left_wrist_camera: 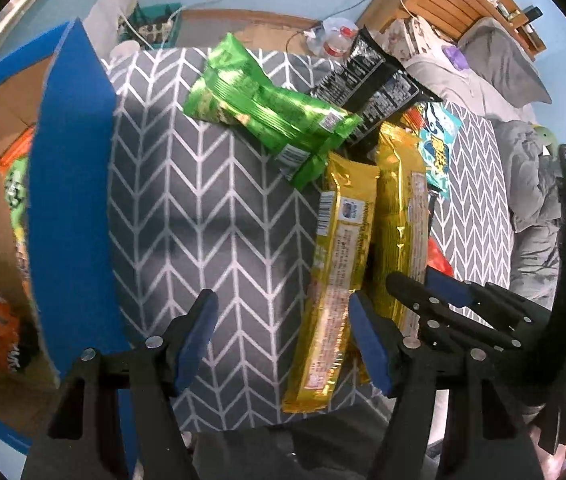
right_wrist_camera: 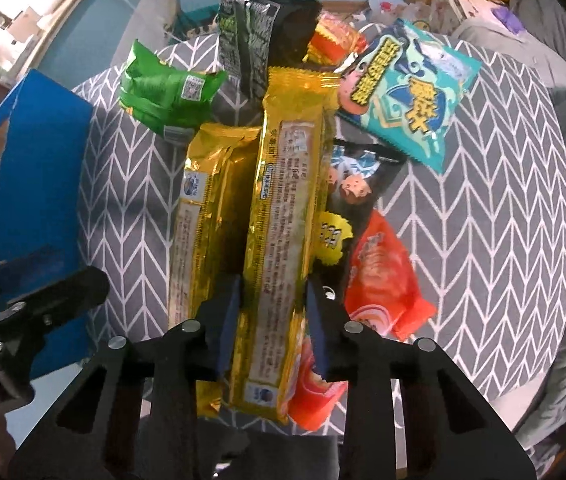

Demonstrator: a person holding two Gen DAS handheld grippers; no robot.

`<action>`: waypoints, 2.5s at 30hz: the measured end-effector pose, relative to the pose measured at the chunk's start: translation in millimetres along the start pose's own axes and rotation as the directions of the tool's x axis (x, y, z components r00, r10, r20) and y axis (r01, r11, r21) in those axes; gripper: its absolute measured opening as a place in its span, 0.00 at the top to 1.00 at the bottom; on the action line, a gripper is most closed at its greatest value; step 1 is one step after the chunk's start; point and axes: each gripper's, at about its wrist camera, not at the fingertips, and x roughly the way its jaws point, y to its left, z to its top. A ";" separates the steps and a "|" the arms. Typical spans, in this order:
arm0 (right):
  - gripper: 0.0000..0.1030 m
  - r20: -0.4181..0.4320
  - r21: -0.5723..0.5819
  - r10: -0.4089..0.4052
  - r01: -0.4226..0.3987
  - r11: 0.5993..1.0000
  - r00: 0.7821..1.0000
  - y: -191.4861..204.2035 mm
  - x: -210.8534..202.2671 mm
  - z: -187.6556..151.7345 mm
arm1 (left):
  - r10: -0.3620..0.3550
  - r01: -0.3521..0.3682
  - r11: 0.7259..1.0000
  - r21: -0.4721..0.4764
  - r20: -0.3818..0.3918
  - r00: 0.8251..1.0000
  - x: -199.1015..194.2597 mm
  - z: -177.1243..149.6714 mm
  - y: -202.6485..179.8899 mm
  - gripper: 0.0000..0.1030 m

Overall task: Organize snacks
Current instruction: 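Grasp a yellow wafer bar with the right gripper while the left grasps another, then carry both yellow wafer bars over the cardboard box and lower them inside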

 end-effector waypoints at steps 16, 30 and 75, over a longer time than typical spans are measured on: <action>0.70 0.029 0.080 0.128 -0.130 0.988 0.991 -43.0 -16.2 -12.5 | -0.030 0.027 0.999 -0.042 -0.071 0.997 40.5 -0.1 -16.9 0.24; 0.67 0.023 0.046 0.151 -0.152 0.987 0.988 -62.2 -29.1 -24.6 | 0.055 -0.057 0.998 -0.022 -0.093 0.994 76.3 3.1 -33.6 0.24; 0.74 0.057 -0.020 0.055 -0.053 0.998 0.997 5.0 -19.3 -14.4 | -0.016 0.016 1.000 -0.021 -0.027 0.999 2.7 -22.7 18.1 0.72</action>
